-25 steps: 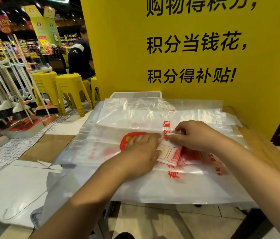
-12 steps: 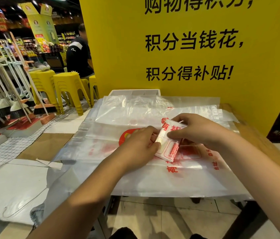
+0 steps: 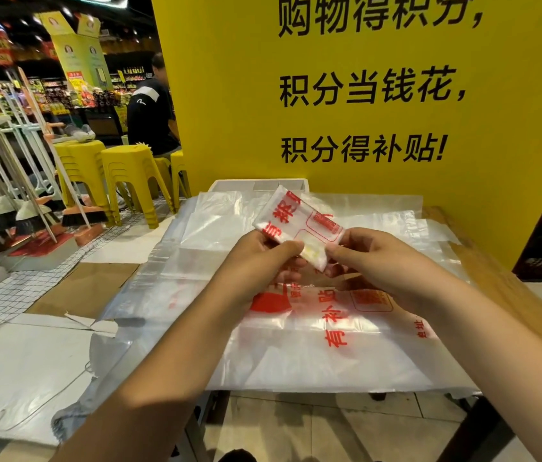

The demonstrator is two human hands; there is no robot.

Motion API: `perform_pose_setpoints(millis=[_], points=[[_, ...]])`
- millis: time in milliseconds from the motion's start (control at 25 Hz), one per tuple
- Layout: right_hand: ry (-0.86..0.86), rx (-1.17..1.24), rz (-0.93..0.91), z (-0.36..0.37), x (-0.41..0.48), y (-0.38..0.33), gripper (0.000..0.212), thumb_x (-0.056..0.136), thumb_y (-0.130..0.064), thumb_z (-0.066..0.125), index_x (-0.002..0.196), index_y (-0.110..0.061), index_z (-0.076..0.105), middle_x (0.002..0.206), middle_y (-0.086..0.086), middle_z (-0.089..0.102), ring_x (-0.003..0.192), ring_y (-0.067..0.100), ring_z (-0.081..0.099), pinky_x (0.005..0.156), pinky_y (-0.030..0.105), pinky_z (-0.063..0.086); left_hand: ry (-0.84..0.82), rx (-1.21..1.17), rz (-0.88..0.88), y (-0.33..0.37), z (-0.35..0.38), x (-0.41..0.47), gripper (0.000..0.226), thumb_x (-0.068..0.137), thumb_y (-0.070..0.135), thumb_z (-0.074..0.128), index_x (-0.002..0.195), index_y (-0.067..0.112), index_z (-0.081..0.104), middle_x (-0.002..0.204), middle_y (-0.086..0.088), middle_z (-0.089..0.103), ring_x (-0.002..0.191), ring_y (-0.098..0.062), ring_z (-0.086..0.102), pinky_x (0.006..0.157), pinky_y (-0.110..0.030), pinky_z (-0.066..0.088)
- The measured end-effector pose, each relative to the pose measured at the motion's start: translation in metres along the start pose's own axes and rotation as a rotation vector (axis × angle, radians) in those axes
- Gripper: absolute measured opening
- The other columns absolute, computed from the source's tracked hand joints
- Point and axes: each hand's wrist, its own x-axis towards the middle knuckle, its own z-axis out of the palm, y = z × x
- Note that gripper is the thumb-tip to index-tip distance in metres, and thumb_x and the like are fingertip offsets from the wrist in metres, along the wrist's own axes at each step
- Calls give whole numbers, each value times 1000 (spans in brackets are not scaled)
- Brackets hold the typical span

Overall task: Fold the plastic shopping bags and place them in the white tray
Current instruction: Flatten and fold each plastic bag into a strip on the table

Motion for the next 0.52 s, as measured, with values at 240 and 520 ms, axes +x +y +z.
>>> perform_pose_setpoints(millis=[240,520], points=[[74,74,8,-14,12,-13,19,98,-26,61,87,-10,63,76,4,63,67,12,61,56,25,50,-46,332,62,-1,-4,4,40,92,49,65,121,22,61,108,3,72,81,-4,67,70,-23,55],[409,-323,74,-98,120,-40,20,102,-23,48,97,-10,61,76,8,56,60,17,47,55,28,42,-238,1340,338,-30,-12,10,55,93,69,32,139,39,40,148,15,33,142,-12,23,115,-30,8]])
